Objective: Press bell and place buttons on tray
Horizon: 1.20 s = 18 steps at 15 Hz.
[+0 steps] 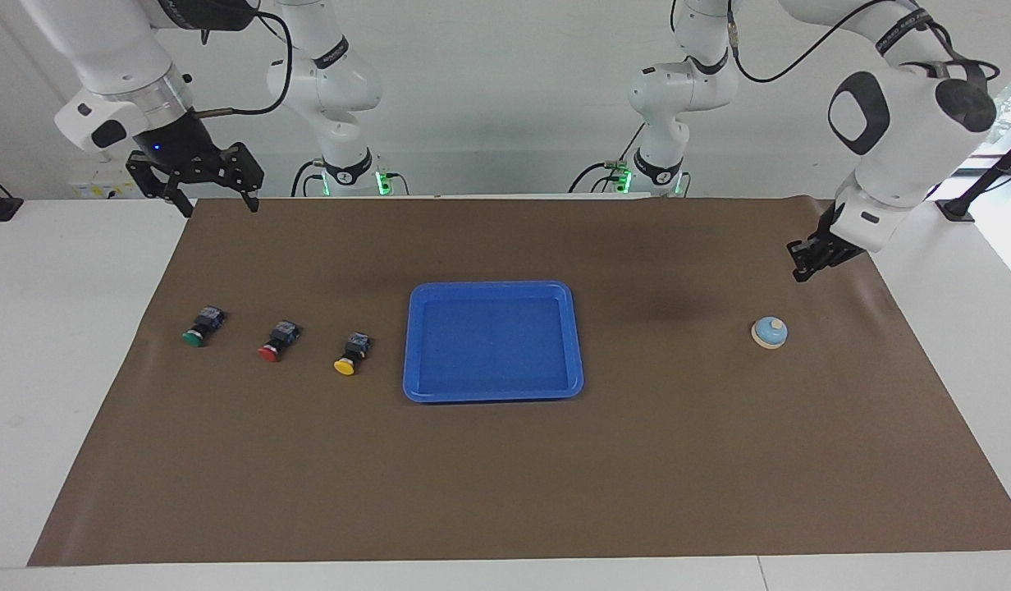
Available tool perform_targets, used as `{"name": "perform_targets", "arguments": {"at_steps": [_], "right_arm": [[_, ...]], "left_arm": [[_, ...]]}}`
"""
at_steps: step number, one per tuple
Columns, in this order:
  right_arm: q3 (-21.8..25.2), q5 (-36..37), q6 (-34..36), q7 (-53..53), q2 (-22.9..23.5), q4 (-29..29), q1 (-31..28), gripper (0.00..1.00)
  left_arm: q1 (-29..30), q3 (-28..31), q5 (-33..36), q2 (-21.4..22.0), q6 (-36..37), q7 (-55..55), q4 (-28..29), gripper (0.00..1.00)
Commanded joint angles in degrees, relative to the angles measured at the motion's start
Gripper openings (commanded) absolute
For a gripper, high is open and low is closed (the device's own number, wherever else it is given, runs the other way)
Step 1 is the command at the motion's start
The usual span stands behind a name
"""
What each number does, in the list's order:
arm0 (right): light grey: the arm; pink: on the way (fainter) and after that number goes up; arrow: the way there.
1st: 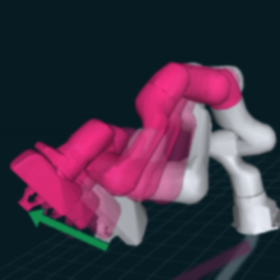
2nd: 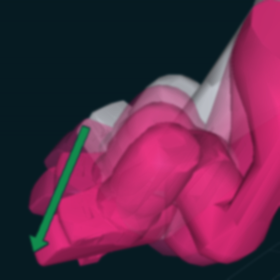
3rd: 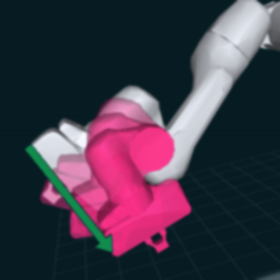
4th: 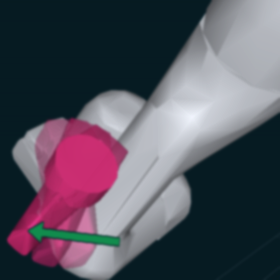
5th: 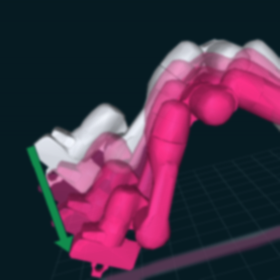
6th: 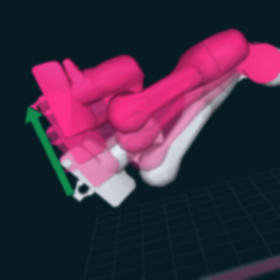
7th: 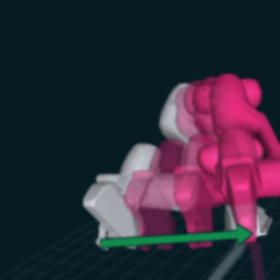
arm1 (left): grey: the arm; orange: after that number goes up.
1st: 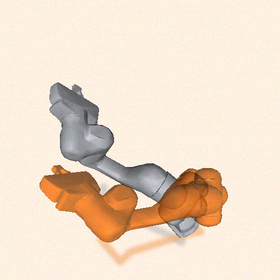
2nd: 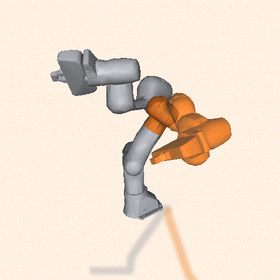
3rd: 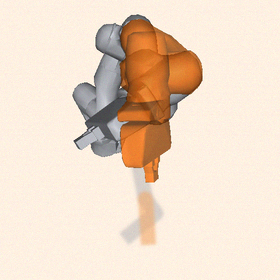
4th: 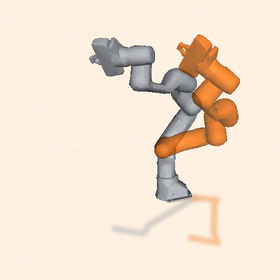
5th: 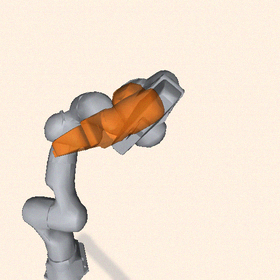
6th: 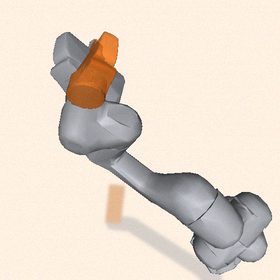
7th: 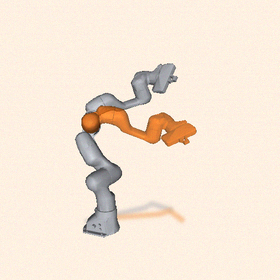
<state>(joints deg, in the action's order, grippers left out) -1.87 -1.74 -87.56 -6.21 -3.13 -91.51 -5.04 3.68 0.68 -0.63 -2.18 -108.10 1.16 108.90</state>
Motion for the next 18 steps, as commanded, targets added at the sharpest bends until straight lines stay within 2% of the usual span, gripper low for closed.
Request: {"name": "perform_targets", "arguments": {"at_steps": [1, 4, 8, 11, 13, 15, 16, 17, 18], "right_arm": [[-0.5, 0.51, 0.55, -1.09, -0.92, -0.86, -0.67, 1.0], [-0.5, 0.51, 0.55, -1.09, -0.92, -0.86, -0.67, 1.0], [-0.5, 0.51, 0.55, -1.18, -0.92, -0.86, -0.67, 1.0], [-0.5, 0.51, 0.55, -1.09, -0.92, -0.86, -0.67, 1.0], [-0.5, 0.51, 0.55, -1.09, -0.92, -0.86, -0.67, 1.0], [-0.5, 0.51, 0.55, -1.18, -0.92, -0.86, -0.67, 1.0], [-0.5, 0.42, 0.55, -1.09, -0.92, -0.86, -0.67, 1.0], [-0.5, 0.51, 0.55, -1.09, -0.92, -0.86, -0.67, 1.0], [-0.5, 0.51, 0.55, -1.09, -0.92, -0.86, -0.67, 1.0]], "left_arm": [[1.68, -0.32, 0.01, -1.5, -8.95, 2.0, 6.22, 0.0], [3.52, -0.32, 0.01, -2.22, -16.59, 2.09, 11.05, 0.0], [3.61, -0.33, 0.01, -2.92, -19.51, 2.0, 14.13, 0.0], [3.0, -0.24, 0.01, -6.34, -24.52, 2.0, 16.25, 0.0], [3.0, -0.24, 0.01, -6.52, -22.0, 2.0, 14.59, 0.0], [2.82, -0.24, 0.01, -5.83, -11.67, 1.92, 7.24, 0.0], [2.65, -0.32, 0.01, -5.56, -2.73, 1.83, 1.02, 0.27], [2.47, -0.76, 0.01, -5.12, 4.75, 1.74, -4.35, 0.84], [1.43, -0.85, 0.01, -3.55, 9.26, 1.39, -7.71, 1.0]]}}
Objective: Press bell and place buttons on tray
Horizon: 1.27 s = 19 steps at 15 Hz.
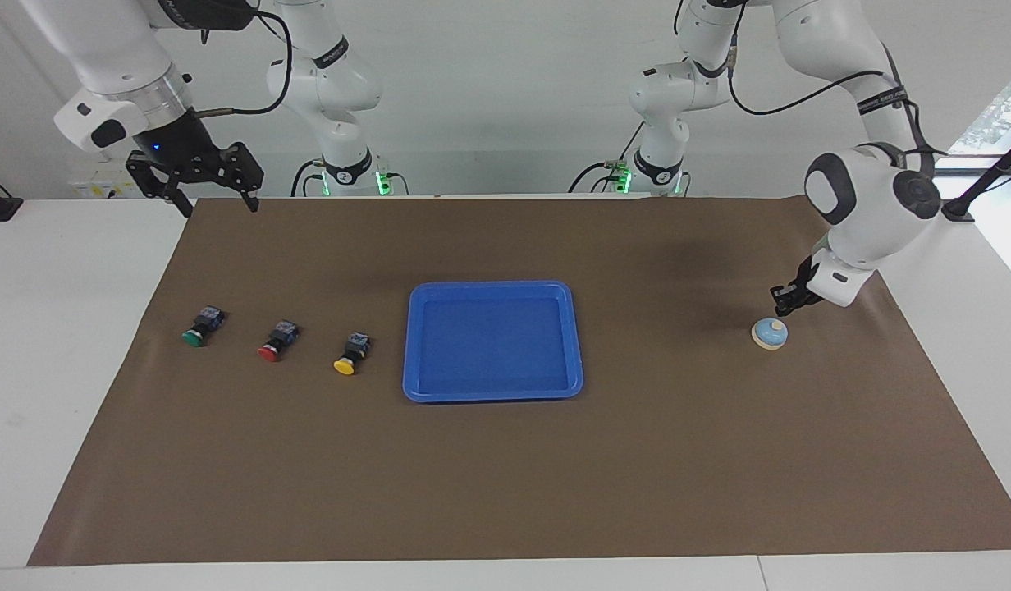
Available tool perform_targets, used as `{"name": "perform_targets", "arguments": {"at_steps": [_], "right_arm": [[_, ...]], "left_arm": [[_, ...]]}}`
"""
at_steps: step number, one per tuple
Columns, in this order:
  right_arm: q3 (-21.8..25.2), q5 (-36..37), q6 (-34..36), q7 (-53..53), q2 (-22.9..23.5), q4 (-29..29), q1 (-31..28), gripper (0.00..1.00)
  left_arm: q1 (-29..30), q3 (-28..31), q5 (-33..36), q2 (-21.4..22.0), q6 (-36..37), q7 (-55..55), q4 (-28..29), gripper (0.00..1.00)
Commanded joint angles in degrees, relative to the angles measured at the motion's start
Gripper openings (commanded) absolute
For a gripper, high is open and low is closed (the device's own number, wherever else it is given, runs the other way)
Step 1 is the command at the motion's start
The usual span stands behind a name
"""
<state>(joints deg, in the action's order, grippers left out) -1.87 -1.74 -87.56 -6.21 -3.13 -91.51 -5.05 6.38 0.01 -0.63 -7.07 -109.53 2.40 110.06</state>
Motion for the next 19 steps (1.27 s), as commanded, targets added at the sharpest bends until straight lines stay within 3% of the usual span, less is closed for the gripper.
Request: {"name": "perform_targets", "arguments": {"at_steps": [1, 3, 5, 12, 15, 19], "right_arm": [[-0.5, 0.51, 0.72, -1.18, -0.92, -0.86, -0.67, 1.0], [-0.5, 0.51, 0.72, -1.09, -0.92, -0.86, -0.67, 1.0], [-0.5, 0.51, 0.72, -1.18, -0.92, -0.86, -0.67, 1.0], [-0.41, 0.51, 1.95, -1.18, -1.0, -0.86, -0.84, 1.0], [-0.41, 0.51, 6.16, -1.7, -1.09, -0.78, -1.11, 1.0], [-0.5, 0.6, 5.38, -1.71, -2.49, -2.96, -0.23, 1.0]], "left_arm": [[-2.85, -0.1, 0.01, 3.88, 13.09, 0.06, -9.59, 1.0], [-3.4, -0.1, -0.07, 8.73, 18.71, 0.06, -9.77, 1.0], [-3.48, -0.19, -0.07, 9.62, 23.2, -0.03, -10.47, 1.0], [-5.07, 0.25, -0.6, 9.27, 22.08, -0.12, -10.74, 1.0], [-5.07, 0.16, -0.6, 5.59, 23.13, -0.29, -15.12, 1.0], [-5.07, 0.07, -0.51, 4.96, 22.43, -0.55, -16.02, 1.0]]}}
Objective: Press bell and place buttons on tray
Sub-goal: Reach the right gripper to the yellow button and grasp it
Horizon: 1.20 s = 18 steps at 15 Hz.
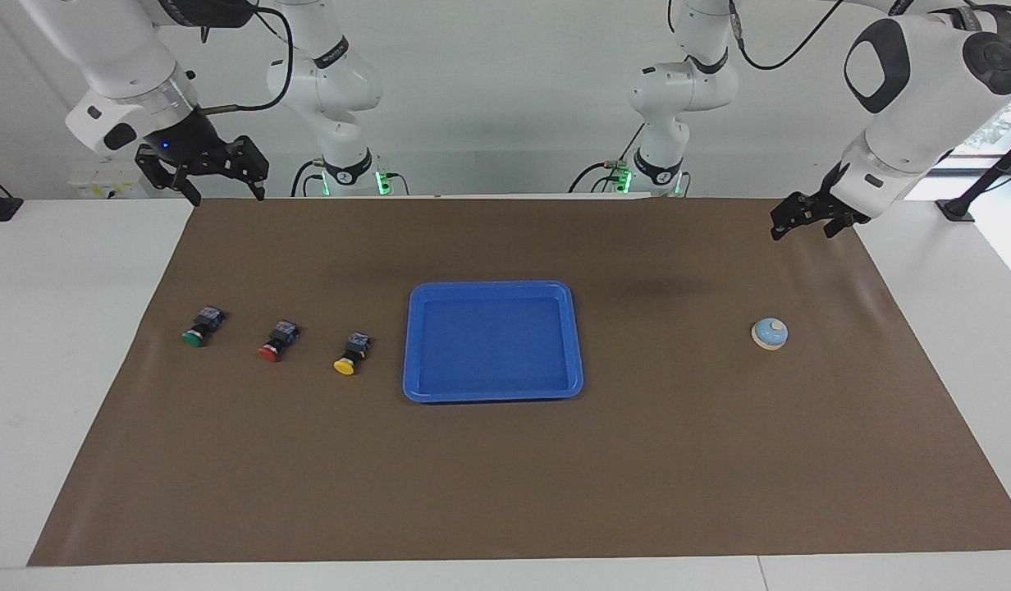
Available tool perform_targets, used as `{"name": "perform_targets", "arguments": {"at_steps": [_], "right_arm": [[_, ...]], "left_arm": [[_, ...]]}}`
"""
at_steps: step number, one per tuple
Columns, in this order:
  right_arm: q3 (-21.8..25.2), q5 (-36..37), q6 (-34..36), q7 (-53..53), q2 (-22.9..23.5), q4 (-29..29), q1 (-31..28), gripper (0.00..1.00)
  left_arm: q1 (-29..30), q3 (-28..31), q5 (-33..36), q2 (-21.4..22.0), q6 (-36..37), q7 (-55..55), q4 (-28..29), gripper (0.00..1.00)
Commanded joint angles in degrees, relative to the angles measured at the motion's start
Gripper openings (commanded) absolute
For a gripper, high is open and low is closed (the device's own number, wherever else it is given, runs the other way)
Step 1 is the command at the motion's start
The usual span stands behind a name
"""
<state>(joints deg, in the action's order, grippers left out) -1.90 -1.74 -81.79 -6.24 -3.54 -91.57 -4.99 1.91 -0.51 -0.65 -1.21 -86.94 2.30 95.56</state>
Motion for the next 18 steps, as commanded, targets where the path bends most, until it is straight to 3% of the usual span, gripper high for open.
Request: {"name": "perform_targets", "arguments": {"at_steps": [1, 4, 8, 12, 16, 18], "right_arm": [[-0.56, 0.59, -1.26, -1.07, -2.87, -4.65, 0.24, 1.0], [-0.65, 0.59, -12.48, 3.75, -6.48, -15.0, 3.23, 1.0], [-0.65, 1.03, -24.53, 13.16, -5.35, -24.68, 8.84, 1.0], [-0.65, 1.65, -38.06, 17.04, 6.24, -26.1, 9.74, 1.0], [-0.65, 4.19, -51.7, 24.22, 9.07, -32.52, 12.46, 1.0], [-0.56, 7.17, -55.65, 30.47, 13.01, -32.44, 14.21, 1.0]], "left_arm": [[-0.6, 0.6, -0.41, -0.72, -0.16, -0.46, -1.25, 1.0], [-0.68, 0.6, -0.41, 0.07, -0.34, 0.16, 0.77, 1.0], [-2.09, 0.77, -0.23, 2.17, -0.25, -0.1, 0.42, 1.0], [-2.79, 0.95, 0.03, 2.45, -2.89, -0.28, 2.36, 1.0], [-4.29, 0.6, 1.35, 1.91, -2.19, -0.45, 2.53, 1.0], [-3.85, 0.42, 1.26, 2.09, -2.44, -0.37, 2.79, 1.0]]}}
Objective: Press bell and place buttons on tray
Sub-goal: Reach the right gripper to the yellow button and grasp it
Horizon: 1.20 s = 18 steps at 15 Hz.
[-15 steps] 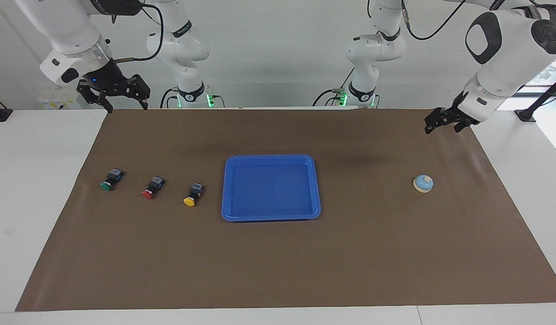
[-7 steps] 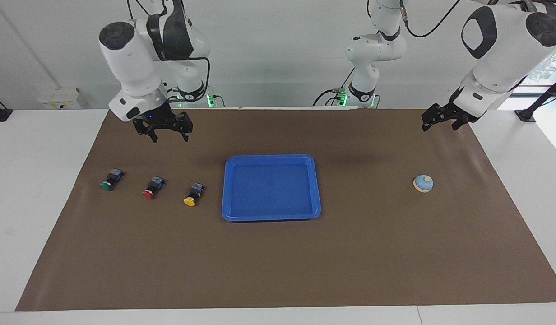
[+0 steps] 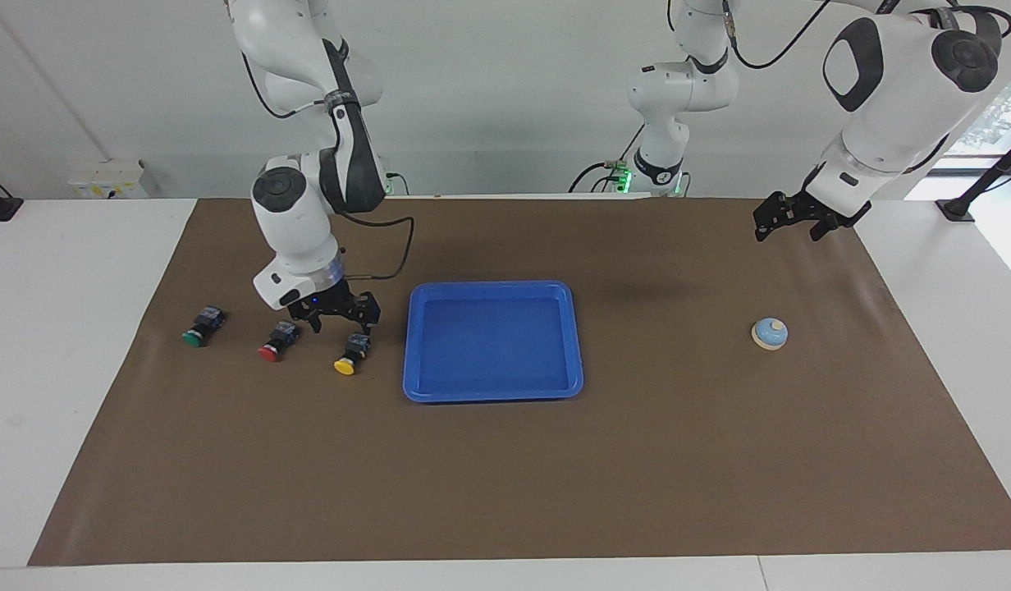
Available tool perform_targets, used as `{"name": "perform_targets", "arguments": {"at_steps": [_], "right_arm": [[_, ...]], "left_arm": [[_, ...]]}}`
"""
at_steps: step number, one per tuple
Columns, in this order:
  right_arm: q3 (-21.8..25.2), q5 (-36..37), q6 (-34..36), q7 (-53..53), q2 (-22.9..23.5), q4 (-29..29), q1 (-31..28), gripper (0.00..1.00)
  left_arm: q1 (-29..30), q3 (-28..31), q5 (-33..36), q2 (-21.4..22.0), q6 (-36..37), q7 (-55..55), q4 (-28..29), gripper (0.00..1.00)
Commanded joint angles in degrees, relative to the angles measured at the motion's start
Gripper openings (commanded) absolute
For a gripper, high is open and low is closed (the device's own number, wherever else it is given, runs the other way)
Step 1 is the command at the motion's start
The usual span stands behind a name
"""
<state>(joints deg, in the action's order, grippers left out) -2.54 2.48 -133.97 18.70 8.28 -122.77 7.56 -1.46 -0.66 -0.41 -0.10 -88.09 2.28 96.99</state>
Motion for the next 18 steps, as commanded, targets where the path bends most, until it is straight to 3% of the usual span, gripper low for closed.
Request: {"name": "perform_targets", "arguments": {"at_steps": [1, 4, 9, 10, 11, 13, 14, 18], "right_arm": [[0.08, 3.93, -5.32, 5.99, 2.17, -1.42, 1.58, 1.0], [0.16, 4.9, -6.12, 6.17, 3.49, -1.33, 0.61, 1.0], [0.25, 4.9, -9.81, 6.08, 6.22, -1.16, -0.44, 0.98], [0.25, 4.9, -9.9, 6.17, 6.22, -1.16, -0.44, 0.9], [0.25, 4.9, -9.91, 6.26, 6.22, -1.16, -0.44, 0.74], [0.25, 4.82, -9.56, 6.17, 6.49, -1.16, -0.71, 0.12], [0.25, 4.82, -8.94, 6.08, 6.49, -1.07, -1.14, 0.0], [0.16, 4.82, -4.31, 5.73, 6.05, 1.11, -0.97, 0.0]], "left_arm": [[-0.39, 0.57, 1.02, 1.32, -1.55, -0.18, 2.4, 1.0], [-0.99, 0.48, 1.02, 1.07, -6.1, -0.09, 2.68, 1.0], [-0.47, -0.84, 1.2, 1.5, -4.55, -0.18, 2.94, 1.0], [-0.47, -0.84, 1.2, 1.59, -4.72, -0.17, 2.86, 1.0], [-0.47, -0.92, 1.2, 1.76, -4.63, -0.17, 2.51, 1.0], [-0.73, -0.93, 1.2, 2.12, -4.72, -0.17, 2.42, 1.0], [-0.74, -0.93, 1.2, 2.12, -4.72, -0.17, 2.42, 1.0], [-0.47, -0.75, 1.2, 2.21, -4.9, -0.17, 2.33, 1.0]]}}
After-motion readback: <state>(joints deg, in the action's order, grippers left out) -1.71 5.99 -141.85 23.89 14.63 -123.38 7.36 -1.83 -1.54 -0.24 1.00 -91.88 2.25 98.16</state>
